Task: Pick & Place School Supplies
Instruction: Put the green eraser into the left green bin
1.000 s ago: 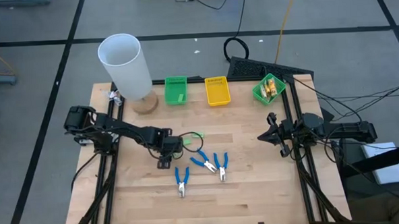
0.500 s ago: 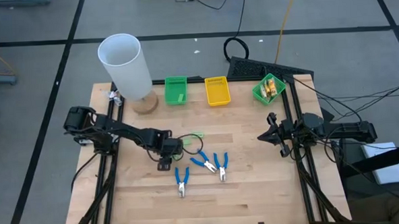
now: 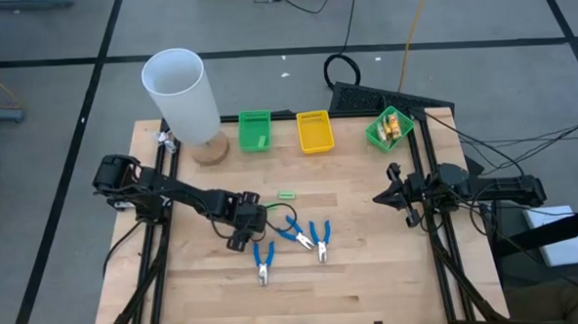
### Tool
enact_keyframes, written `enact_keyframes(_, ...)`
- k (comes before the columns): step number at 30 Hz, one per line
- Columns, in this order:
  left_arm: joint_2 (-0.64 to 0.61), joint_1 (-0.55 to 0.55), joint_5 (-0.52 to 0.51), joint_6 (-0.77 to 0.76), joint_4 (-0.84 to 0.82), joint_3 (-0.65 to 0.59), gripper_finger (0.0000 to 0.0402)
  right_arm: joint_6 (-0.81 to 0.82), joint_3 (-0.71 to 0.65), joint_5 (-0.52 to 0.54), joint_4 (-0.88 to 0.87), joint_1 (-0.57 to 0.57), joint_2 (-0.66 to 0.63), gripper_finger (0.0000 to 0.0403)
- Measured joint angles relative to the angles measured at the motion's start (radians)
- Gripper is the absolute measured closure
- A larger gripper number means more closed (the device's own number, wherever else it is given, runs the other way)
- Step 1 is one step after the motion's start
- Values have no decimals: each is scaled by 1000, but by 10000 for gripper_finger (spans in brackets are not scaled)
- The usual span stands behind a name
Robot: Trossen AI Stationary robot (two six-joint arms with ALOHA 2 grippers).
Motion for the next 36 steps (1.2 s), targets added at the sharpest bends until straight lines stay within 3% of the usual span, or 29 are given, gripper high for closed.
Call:
enact_keyframes(17, -3, 21, 29, -14, -62, 2, 156, 0, 0, 0, 0, 0, 0, 399)
enact_keyframes(29, -3, 21, 22, -40, -61, 2, 288, 0, 0, 0, 0, 0, 0, 399)
enact_keyframes(36, -2, 21, 15, -146, -3, -1, 305, 0, 0, 0, 0, 0, 0, 399)
